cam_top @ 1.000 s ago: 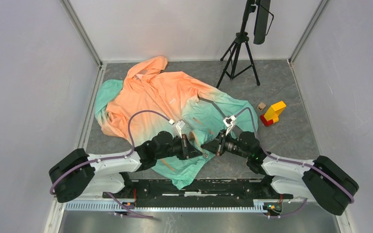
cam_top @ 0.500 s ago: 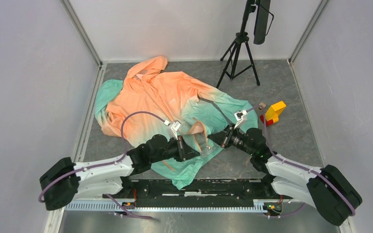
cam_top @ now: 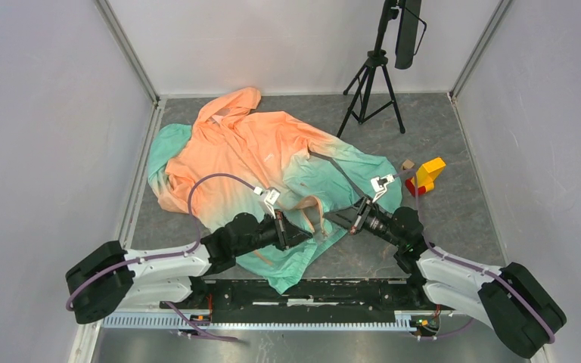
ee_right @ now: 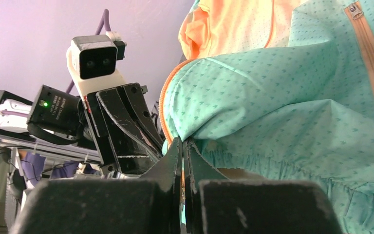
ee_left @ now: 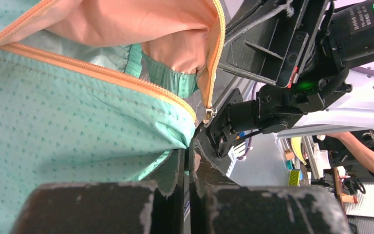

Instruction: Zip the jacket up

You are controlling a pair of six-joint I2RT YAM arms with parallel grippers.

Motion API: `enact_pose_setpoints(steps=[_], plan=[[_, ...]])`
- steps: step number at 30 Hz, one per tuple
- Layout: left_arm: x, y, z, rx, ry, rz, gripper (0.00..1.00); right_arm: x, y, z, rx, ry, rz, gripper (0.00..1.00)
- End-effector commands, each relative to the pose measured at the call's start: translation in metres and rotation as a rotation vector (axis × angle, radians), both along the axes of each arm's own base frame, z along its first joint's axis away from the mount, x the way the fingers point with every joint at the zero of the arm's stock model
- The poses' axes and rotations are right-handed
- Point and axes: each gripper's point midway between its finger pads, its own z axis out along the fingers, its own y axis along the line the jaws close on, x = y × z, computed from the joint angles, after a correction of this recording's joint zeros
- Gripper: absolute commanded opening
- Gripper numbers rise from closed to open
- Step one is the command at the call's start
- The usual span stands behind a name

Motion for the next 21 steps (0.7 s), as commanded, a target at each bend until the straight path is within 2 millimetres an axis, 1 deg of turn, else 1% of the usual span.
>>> enact_pose_setpoints(steps=[1, 5, 9, 14, 21], plan=[[0.0101, -0.0036, 0.0241, -0.072, -0.149, 0.015, 0.02, 0.0046, -0.0015, 0.0192, 0.090, -0.014, -0.031, 0.00], [0.0119, -0.0047, 0.0209, -0.062, -0.144, 0.020, 0.02, 0.0086, 0.0004, 0.0216, 0.103, -0.008, -0.038, 0.00], [0.0117, -0.0050, 0.0225, -0.078, -0.139, 0.023, 0.02, 0.0111, 0.0046, 0.0256, 0.109, -0.014, -0.028, 0.00], [0.0129, -0.0055, 0.0261, -0.099, -0.128, 0.034, 0.02, 0.0115, 0.0059, 0.0241, 0.106, -0.012, -0.027, 0.01], [0.0134, -0.0078, 0.0231, -0.096, -0.124, 0.031, 0.02, 0.0130, 0.0079, 0.0265, 0.115, -0.017, -0.030, 0.00]])
